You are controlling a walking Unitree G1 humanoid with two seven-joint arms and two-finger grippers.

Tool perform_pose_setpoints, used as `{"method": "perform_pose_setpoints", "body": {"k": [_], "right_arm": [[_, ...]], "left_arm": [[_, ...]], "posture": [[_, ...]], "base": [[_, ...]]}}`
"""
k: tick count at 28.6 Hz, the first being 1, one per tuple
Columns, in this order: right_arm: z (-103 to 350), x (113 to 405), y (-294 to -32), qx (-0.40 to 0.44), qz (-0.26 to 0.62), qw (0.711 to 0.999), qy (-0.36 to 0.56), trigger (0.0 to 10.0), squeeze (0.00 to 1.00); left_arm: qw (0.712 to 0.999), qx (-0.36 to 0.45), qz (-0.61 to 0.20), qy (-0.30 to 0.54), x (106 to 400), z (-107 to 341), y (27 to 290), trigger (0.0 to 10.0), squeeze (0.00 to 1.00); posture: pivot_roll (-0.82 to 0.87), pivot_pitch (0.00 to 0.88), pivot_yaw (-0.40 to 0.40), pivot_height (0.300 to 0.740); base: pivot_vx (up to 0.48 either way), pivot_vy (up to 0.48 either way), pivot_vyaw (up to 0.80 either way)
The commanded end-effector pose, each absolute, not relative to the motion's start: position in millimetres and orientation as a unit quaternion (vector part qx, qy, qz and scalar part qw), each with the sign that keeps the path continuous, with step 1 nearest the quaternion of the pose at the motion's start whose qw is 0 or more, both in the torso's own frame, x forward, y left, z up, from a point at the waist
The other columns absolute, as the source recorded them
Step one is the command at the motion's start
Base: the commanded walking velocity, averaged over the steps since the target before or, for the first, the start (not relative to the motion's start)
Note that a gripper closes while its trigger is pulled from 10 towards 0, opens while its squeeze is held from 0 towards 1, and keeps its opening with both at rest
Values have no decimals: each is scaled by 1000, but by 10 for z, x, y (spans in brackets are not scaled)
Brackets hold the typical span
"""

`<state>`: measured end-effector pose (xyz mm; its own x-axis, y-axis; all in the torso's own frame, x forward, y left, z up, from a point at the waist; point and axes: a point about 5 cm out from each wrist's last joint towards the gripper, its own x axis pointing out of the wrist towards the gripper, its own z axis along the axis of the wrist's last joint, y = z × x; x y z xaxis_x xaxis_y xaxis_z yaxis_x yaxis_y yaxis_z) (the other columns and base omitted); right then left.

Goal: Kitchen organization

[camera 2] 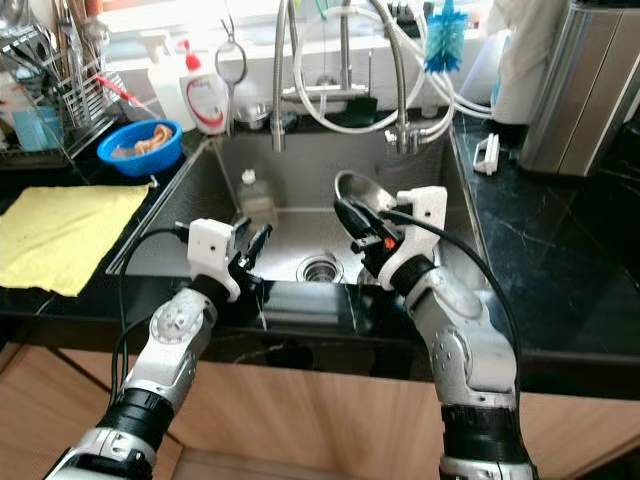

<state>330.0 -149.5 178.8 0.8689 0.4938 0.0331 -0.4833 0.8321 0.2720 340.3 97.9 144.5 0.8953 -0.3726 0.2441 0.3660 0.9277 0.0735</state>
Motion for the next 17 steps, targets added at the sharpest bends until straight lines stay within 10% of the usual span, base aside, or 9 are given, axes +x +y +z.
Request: {"method": "perform_pose_setpoints", "body": {"k": [1,17], "right_arm": [[1904,3375,-1442,139,259,956,-6,10000,0],[1721,3549,-1410,93,265,959,27,10000,0]], "left_arm": [[975,14,-179,-134,3447,1507,1044,10000,0],[978,-9,-150,-142,3466,1534,1067,10000,0]], "posture": [[-227,0,122,740],[-198,0,66,740]], "base": [[0,0,0],[0,0,0]]}}
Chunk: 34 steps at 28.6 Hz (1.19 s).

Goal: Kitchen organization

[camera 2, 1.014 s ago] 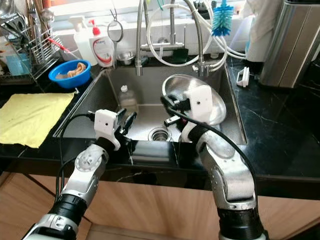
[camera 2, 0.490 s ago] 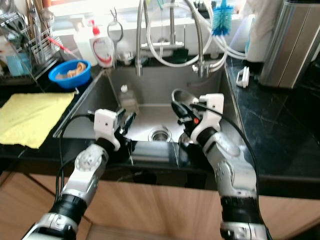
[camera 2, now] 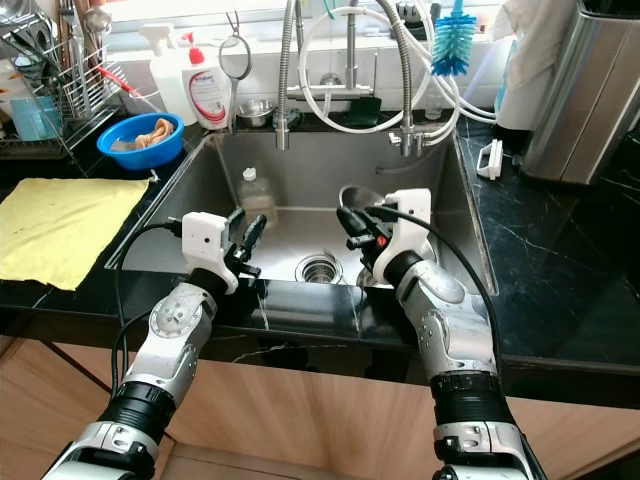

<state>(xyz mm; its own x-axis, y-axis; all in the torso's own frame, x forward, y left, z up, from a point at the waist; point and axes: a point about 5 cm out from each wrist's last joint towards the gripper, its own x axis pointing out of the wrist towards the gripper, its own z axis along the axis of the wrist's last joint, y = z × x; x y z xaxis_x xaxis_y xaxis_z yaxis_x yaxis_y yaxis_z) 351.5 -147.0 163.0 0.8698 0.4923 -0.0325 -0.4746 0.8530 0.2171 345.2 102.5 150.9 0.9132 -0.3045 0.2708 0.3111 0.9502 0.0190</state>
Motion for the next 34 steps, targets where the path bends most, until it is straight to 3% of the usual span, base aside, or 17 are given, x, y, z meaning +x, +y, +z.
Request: {"method": "perform_pose_setpoints", "body": {"k": [1,12,13,14,16,25,26,27,28,34], "right_arm": [[1719,3558,-1411,94,262,960,28,10000,0],[1557,3581,-1398,98,255,961,51,10000,0],[1530,3576,-1392,100,255,960,56,10000,157],[1515,3568,-1372,101,259,959,58,10000,243],[1506,3564,-1361,100,261,959,58,10000,278],[1456,3553,-1332,97,259,959,61,10000,267],[1453,3553,-1330,98,258,959,62,10000,733],[1451,3553,-1329,98,257,959,62,10000,733],[1446,3552,-1327,98,256,960,62,10000,980],[1438,3537,-1297,89,258,960,59,10000,898]], "left_arm": [[978,-9,-150,-142,3465,1534,1067,10000,0],[977,-6,-157,-142,3477,1543,1049,10000,0],[977,-5,-158,-142,3477,1546,1045,10000,0],[977,-5,-159,-142,3478,1550,1048,10000,0],[977,-5,-160,-142,3479,1549,1051,10000,0],[976,3,-170,-139,3473,1535,1028,10000,0],[976,3,-170,-139,3473,1536,1028,10000,0],[976,2,-170,-139,3474,1536,1028,10000,0],[976,2,-170,-139,3474,1535,1025,10000,0],[975,3,-175,-138,3472,1527,1002,10000,0]], "posture": [[-198,0,66,740],[-201,0,78,740],[-201,0,81,740],[-200,0,82,740],[-203,0,84,740],[-206,0,91,740],[-208,0,93,740],[-208,0,93,740],[-209,0,93,740],[-213,0,94,740]], "base": [[0,0,0],[0,0,0],[0,0,0],[0,0,0],[0,0,0],[0,0,0],[0,0,0],[0,0,0],[0,0,0],[0,0,0]]}}
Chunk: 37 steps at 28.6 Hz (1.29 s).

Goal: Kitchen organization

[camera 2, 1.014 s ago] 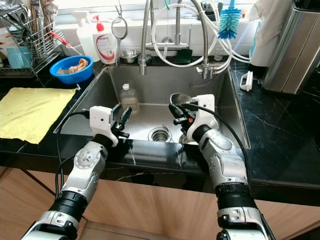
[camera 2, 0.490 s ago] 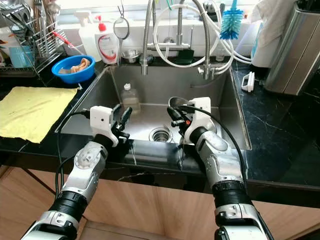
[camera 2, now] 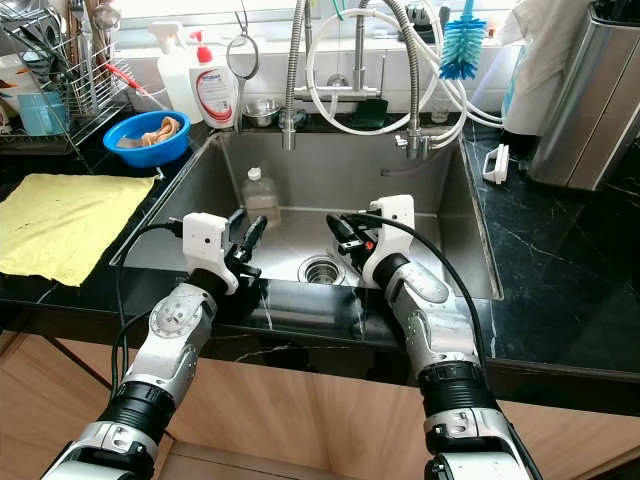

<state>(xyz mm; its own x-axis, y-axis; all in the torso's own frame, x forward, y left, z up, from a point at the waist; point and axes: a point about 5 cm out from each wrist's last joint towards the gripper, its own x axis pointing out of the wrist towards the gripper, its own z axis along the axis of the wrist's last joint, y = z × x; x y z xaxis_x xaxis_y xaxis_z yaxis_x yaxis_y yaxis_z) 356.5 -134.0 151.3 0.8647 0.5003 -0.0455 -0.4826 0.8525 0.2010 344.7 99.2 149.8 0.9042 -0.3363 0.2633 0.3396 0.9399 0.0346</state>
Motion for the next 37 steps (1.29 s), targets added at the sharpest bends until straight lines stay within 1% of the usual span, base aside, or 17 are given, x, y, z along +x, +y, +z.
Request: {"method": "perform_pose_setpoints", "body": {"k": [1,9,11,14,17,19,20,23,25,27,29,34,37], "right_arm": [[1437,3536,-1295,89,258,960,59,10000,0],[1563,3550,-1314,61,232,970,30,10000,0],[1676,3552,-1355,23,204,979,12,10000,0],[1764,3552,-1397,10,183,983,-1,10000,0],[2033,3543,-1536,-20,134,990,-44,10000,0],[2216,3521,-1636,-65,96,989,-88,10000,0],[2233,3516,-1643,-70,92,989,-93,10000,0],[2336,3456,-1729,-38,60,989,-128,10000,0],[2221,3341,-1842,-39,19,990,-134,10000,0],[2138,3297,-1850,-32,14,992,-122,10000,0],[2004,3174,-1863,-30,-7,994,-107,10000,0],[1969,3103,-1894,-22,-29,993,-112,10000,0],[1994,3120,-1869,-20,-28,992,-119,10000,0]], "left_arm": [[975,2,-175,-138,3471,1527,1000,10000,0],[974,2,-178,-138,3472,1525,992,10000,0],[974,2,-181,-138,3469,1521,978,10000,0],[974,1,-182,-137,3468,1520,974,10000,0],[974,1,-182,-137,3471,1521,973,10000,0],[974,1,-182,-137,3473,1522,977,10000,0],[974,1,-182,-137,3473,1522,978,10000,0],[975,1,-172,-143,3483,1549,1007,10000,0],[977,2,-148,-155,3494,1596,1076,10000,0],[978,0,-137,-155,3497,1595,1110,10000,0],[980,1,-131,-151,3500,1590,1181,10000,0],[981,-2,-119,-155,3503,1607,1233,10000,0],[980,-3,-116,-160,3511,1627,1206,10000,0]], "posture": [[-214,0,95,740],[-224,0,101,740],[-227,0,103,740],[-227,0,103,740],[-241,0,109,740],[-244,0,111,740],[-244,0,111,740],[-249,0,117,740],[-249,0,126,740],[-247,0,127,740],[-253,0,138,740],[-256,0,145,740],[-258,0,149,740]], "base": [[0,0,0],[0,0,0],[0,0,0],[0,0,0],[0,0,0],[0,0,0],[0,0,0],[0,0,0],[0,0,0],[0,0,0],[0,0,0],[0,0,0],[0,0,0]]}}
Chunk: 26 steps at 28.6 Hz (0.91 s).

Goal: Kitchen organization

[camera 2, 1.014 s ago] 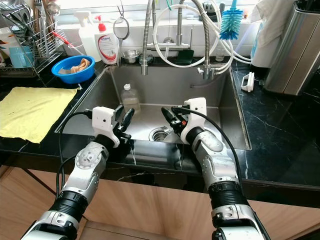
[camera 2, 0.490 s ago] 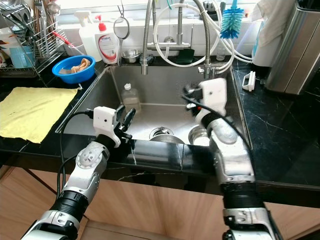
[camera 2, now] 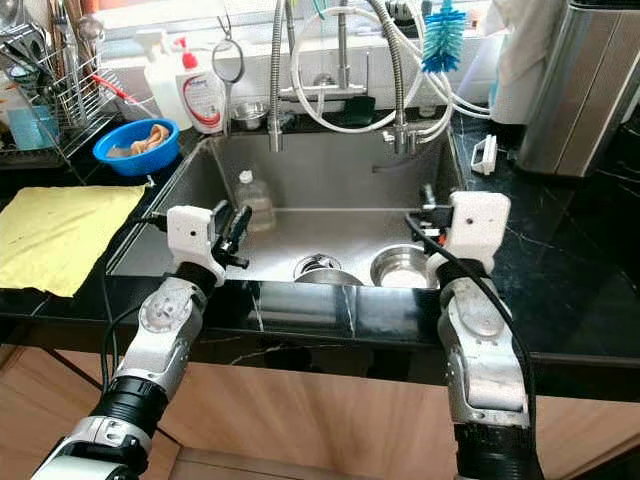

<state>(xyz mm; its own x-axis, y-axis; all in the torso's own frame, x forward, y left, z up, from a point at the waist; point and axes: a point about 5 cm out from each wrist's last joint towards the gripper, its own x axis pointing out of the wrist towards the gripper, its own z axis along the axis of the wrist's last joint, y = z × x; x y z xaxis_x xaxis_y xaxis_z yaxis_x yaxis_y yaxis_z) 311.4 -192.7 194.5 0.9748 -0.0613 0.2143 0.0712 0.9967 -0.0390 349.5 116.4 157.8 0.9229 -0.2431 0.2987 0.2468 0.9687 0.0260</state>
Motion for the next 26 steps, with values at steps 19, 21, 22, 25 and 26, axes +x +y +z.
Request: {"method": "perform_pose_setpoints", "body": {"k": [19,21,22,25,26], "right_arm": [[2170,3194,-1613,-52,35,989,-136,10000,0],[2169,3191,-1605,-53,38,989,-136,10000,0],[2168,3187,-1590,-55,43,988,-135,10000,0],[2154,3181,-1590,-54,44,989,-133,10000,0],[2140,3179,-1596,-54,41,989,-129,10000,0]], "left_arm": [[983,-27,-67,-171,3476,1612,1276,10000,0],[983,-26,-66,-172,3475,1612,1277,10000,0],[983,-28,-63,-172,3472,1607,1288,10000,0],[983,-28,-62,-169,3463,1585,1289,10000,0],[984,-25,-67,-166,3460,1568,1275,10000,0]], "posture": [[-244,0,80,740],[-245,0,79,740],[-247,0,80,740],[-248,0,81,740],[-249,0,83,740]], "base": [[0,0,0],[0,0,0],[0,0,0],[0,0,0],[0,0,0]]}}
